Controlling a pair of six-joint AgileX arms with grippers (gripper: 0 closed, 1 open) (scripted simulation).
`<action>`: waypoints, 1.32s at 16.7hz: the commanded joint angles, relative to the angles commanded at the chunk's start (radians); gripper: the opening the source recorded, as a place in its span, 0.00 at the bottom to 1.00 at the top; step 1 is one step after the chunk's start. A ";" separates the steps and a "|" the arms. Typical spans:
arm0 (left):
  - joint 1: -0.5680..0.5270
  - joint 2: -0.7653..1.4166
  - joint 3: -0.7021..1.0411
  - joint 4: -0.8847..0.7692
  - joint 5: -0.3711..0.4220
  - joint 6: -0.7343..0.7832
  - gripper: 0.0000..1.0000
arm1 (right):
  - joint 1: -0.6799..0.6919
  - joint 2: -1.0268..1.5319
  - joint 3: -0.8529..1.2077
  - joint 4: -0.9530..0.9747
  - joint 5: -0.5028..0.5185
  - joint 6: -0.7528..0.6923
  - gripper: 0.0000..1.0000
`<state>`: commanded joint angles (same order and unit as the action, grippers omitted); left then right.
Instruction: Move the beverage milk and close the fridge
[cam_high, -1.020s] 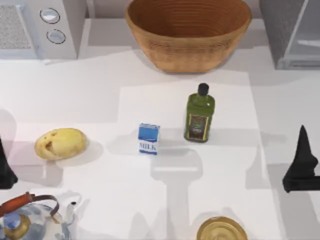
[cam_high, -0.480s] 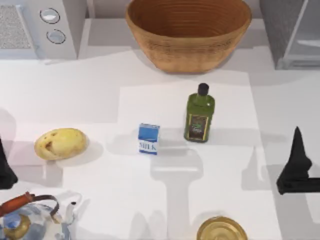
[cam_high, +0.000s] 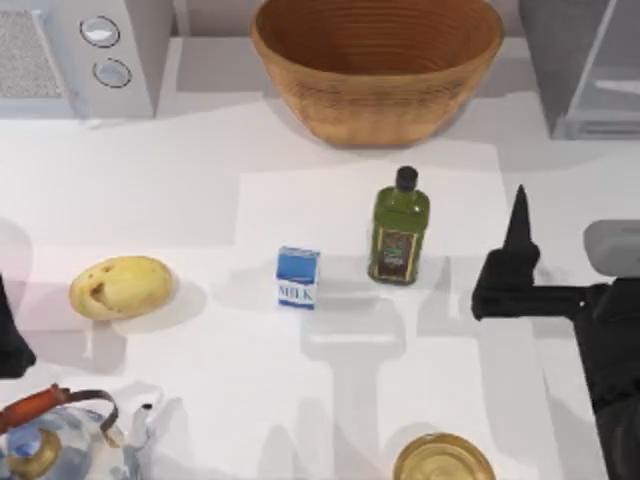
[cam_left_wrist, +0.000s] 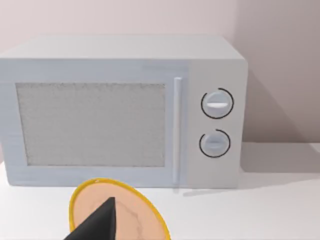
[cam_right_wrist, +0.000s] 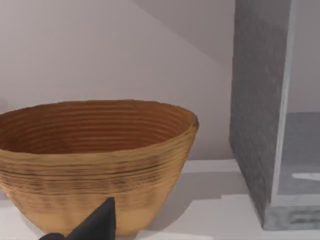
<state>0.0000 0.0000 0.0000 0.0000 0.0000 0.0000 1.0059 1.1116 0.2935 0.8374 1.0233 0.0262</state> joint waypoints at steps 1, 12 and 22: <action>0.000 0.000 0.000 0.000 0.000 0.000 1.00 | 0.017 0.069 0.053 0.022 0.019 0.001 1.00; 0.000 0.000 0.000 0.000 0.000 0.000 1.00 | 0.190 0.928 0.676 0.297 0.254 0.017 1.00; 0.000 0.000 0.000 0.000 0.000 0.000 1.00 | 0.181 1.406 0.896 0.444 0.377 0.024 1.00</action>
<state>0.0000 0.0000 0.0000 0.0000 0.0000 0.0000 1.1864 2.5174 1.1895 1.2815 1.4007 0.0500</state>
